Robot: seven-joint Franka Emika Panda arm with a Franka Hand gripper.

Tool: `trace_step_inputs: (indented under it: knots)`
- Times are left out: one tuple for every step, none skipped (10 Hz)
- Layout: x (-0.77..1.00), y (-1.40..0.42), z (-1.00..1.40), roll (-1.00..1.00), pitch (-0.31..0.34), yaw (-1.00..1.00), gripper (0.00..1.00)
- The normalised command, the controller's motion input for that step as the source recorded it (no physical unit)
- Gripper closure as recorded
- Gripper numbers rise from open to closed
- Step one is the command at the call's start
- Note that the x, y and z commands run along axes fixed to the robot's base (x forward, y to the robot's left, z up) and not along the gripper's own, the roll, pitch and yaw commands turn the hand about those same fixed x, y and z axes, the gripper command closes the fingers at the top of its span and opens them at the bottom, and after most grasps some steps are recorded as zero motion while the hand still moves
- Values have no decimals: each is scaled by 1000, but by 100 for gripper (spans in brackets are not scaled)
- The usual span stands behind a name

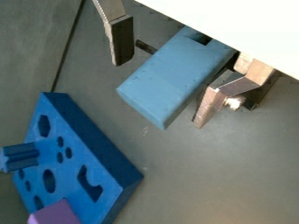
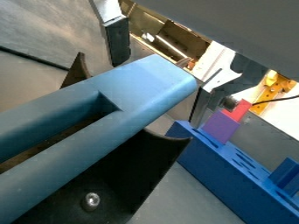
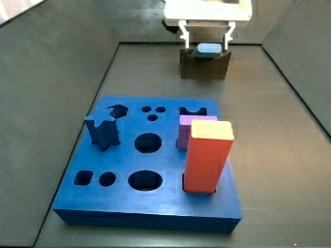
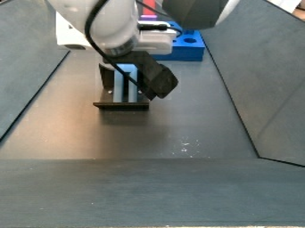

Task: Pick up the square-circle object. Move up. Rotate the square-circle object. Place the square-circle object on the fixture. Regrasp the square-circle object. Move to above the board. Insert the square-circle object.
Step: Regrasp the square-circle object.

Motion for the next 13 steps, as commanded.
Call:
trace_step_inputs:
  knots:
    - [0, 3, 1000, -51, 3, -16, 0]
    - [-12, 5, 1000, -17, 9, -6, 0]
    - [-18, 3, 1000, 10, 15, -1, 0]
    - [-28, 4, 1000, 28, 24, 0, 0]
    - [-30, 7, 874, 42, 39, 0, 0]
    - [-33, 9, 691, 47, 52, -2, 0]
    - [-30, 10, 509, 52, 62, -8, 0]
    - [-26, 7, 387, 56, 66, -10, 0]
    - [-1000, 0, 0, 2, -40, -62, 0]
    - [-1000, -2, -46, -17, -52, -66, 0]
    - [-1000, 0, -25, -6, -103, -68, 0]
    - [-1000, -5, -5, 18, -117, -50, 0]
    - [-1000, -5, -4, 51, -126, -17, 0]
